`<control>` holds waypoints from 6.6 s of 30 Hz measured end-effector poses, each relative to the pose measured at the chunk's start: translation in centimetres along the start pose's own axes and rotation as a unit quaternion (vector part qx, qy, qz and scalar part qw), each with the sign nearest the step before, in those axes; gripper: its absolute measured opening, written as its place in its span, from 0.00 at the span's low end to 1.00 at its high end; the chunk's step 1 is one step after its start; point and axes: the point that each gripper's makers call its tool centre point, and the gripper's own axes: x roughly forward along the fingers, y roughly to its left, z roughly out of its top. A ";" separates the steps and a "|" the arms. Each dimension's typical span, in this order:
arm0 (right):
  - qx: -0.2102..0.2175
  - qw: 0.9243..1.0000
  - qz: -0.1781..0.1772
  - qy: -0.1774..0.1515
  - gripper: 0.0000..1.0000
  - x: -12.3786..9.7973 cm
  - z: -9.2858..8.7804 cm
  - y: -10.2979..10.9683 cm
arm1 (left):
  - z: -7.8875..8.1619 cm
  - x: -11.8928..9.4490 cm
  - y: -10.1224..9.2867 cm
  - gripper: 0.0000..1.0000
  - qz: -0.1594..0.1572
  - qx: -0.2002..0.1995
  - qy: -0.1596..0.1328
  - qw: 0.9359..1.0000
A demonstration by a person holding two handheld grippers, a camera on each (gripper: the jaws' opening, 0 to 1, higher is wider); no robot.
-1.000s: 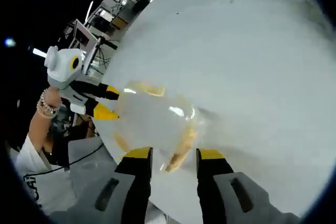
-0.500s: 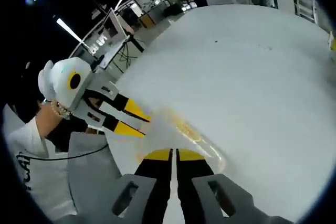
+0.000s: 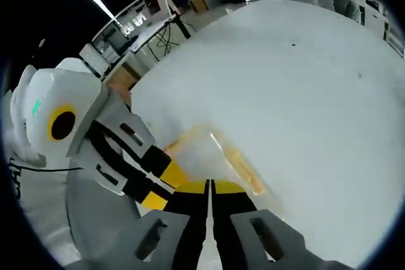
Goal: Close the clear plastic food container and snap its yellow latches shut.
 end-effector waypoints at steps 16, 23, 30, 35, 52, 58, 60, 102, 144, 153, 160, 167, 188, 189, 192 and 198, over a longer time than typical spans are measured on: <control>0.032 0.999 0.012 -0.024 0.09 0.2 1.9 -2.1 | -0.6 -0.4 -0.8 0.17 0.022 0.045 -0.016 0.999; 0.031 0.999 0.018 -0.030 0.19 0.0 2.5 -2.7 | -0.5 -0.2 -1.7 0.21 0.030 0.092 -0.022 0.995; -0.001 0.999 0.042 0.009 0.22 1.0 1.3 -3.3 | -2.0 -0.3 -1.3 0.29 0.055 0.155 0.022 0.986; -0.016 0.998 0.051 0.025 0.22 1.6 1.3 -3.6 | -2.0 0.2 -2.3 0.38 0.057 0.226 0.031 0.972; -0.029 0.996 0.075 0.042 0.24 2.0 0.6 -2.5 | -1.4 0.5 -1.7 0.31 0.053 0.196 0.040 0.978; -0.022 0.996 0.074 0.043 0.23 1.9 0.4 -2.5 | -1.6 0.9 -1.8 0.31 0.070 0.226 0.050 0.970; -0.019 0.996 0.072 0.045 0.23 2.0 0.4 -2.5 | -1.5 0.9 -1.8 0.31 0.071 0.226 0.053 0.970; 0.013 0.983 0.097 0.158 0.15 2.9 1.0 -3.0 | -1.7 1.8 -1.7 0.29 0.131 0.283 0.083 0.946; -0.039 0.998 -0.007 0.047 0.29 -1.3 2.3 -2.0 | -3.2 -1.1 -1.5 0.60 0.095 0.170 0.051 0.980; -0.088 0.995 -0.034 0.030 0.44 -3.5 1.9 -1.6 | -3.1 -4.4 2.0 0.66 0.125 0.131 0.044 0.983; -0.142 0.986 -0.076 0.052 0.53 -4.6 0.0 -1.9 | -3.0 -6.4 4.0 0.71 0.128 0.115 0.040 0.984; -0.206 0.970 -0.088 0.098 0.65 -4.8 -2.9 -2.5 | -3.4 -6.6 4.4 0.84 0.109 0.104 0.034 0.988; -0.326 0.919 -0.088 0.206 0.78 -2.4 -7.5 -2.8 | -4.5 -2.5 4.3 0.77 0.020 0.120 0.118 0.985; -0.325 0.918 -0.088 0.211 0.78 -2.3 -7.6 -3.1 | -4.6 -2.3 4.2 0.79 0.015 0.128 0.125 0.984; -0.324 0.916 -0.093 0.217 0.75 -2.1 -7.8 -3.6 | -4.8 -1.9 3.9 0.82 0.007 0.145 0.142 0.979; -0.327 0.914 -0.086 0.223 0.72 -1.6 -8.2 -3.7 | -5.0 -0.9 3.6 0.87 -0.010 0.171 0.161 0.972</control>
